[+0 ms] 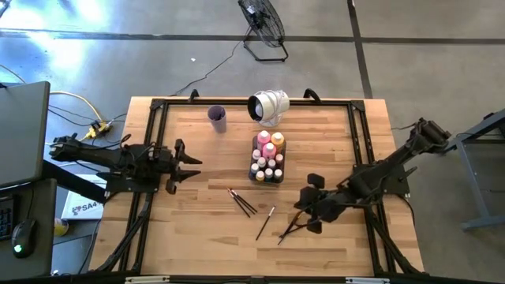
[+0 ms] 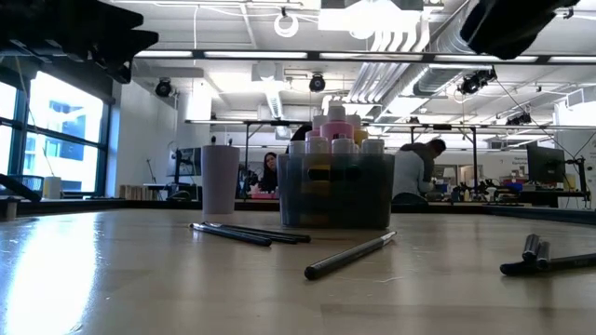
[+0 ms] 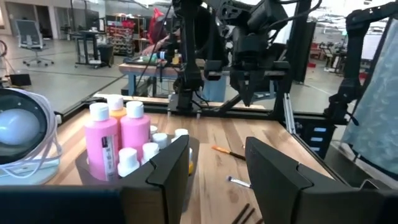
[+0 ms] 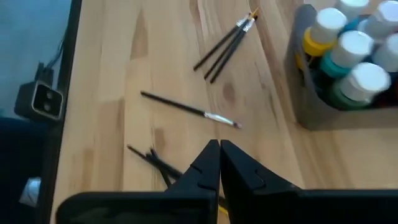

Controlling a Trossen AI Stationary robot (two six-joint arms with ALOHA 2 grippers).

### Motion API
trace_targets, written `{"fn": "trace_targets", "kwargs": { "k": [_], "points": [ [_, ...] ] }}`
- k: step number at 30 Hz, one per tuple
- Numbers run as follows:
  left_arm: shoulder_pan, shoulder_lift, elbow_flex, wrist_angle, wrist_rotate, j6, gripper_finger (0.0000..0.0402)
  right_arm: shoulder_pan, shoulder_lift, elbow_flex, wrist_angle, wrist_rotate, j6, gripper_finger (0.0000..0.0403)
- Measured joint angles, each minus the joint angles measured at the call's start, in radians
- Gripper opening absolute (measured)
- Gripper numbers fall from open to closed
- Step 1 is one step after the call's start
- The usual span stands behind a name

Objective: Pick & Place Paint Supplies
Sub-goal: Put the silver paint brush into the violet cup

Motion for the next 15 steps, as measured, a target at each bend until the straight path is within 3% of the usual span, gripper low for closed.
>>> {"fn": "trace_targets", "kwargs": {
  "k": [11,15],
  "points": [
    [0.002,0.000,0.000,-0.003,-0.005,0.001,0.0154,-0.067,0.166,0.000,0.355,-0.112,-0.271,0.0002],
    [0.002,0.000,0.000,-0.003,-0.005,0.000,0.0154,-0.095,0.228,0.001,0.405,-0.112,-0.341,0.0002]
  ]
}}
